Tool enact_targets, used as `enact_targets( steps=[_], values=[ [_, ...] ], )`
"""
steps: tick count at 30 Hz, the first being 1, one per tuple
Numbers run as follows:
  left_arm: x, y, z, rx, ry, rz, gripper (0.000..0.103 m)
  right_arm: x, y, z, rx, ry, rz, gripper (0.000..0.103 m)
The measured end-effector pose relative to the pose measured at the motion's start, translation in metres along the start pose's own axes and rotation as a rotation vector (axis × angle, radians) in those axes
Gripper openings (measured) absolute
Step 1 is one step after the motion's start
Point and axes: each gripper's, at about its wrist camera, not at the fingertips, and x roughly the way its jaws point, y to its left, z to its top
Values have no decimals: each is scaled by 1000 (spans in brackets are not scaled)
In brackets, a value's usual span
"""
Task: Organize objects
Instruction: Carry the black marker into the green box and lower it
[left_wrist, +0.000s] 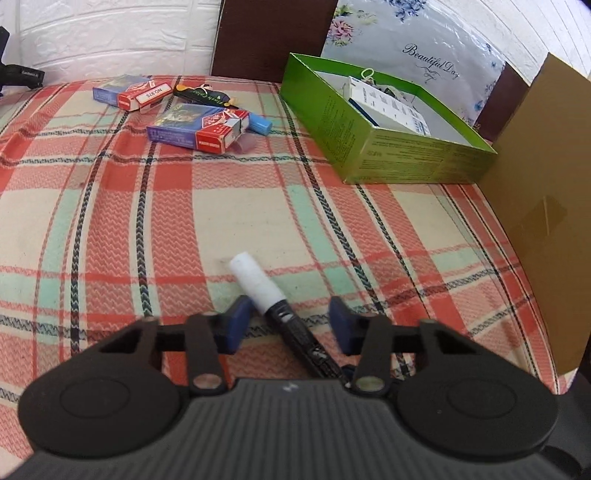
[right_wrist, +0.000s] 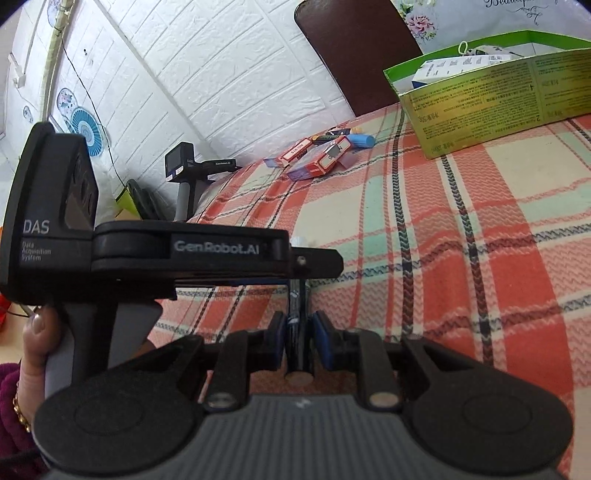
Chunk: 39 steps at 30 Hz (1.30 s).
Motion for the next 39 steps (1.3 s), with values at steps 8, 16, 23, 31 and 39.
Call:
enact_targets(
  steps=[8, 16, 23, 31, 39],
  values=[
    [-12, -22, 33, 33, -79, -26, 31, -12, 1, 14, -60, -121, -49, 18],
    [-5, -80, 109, 184, -202, -51, 31, -25, -10, 78, -137, -336, -169, 18],
    [37, -102, 159, 244, -234, -22, 31, 1, -50, 140, -76, -414, -217, 18],
    [64, -82, 185, 217, -218, 53, 37, 41, -70, 166, -36, -418, -253, 39],
    [45, -57, 164, 119, -230, 34, 47, 7, -71, 126, -19, -479, -297, 44]
  ],
)
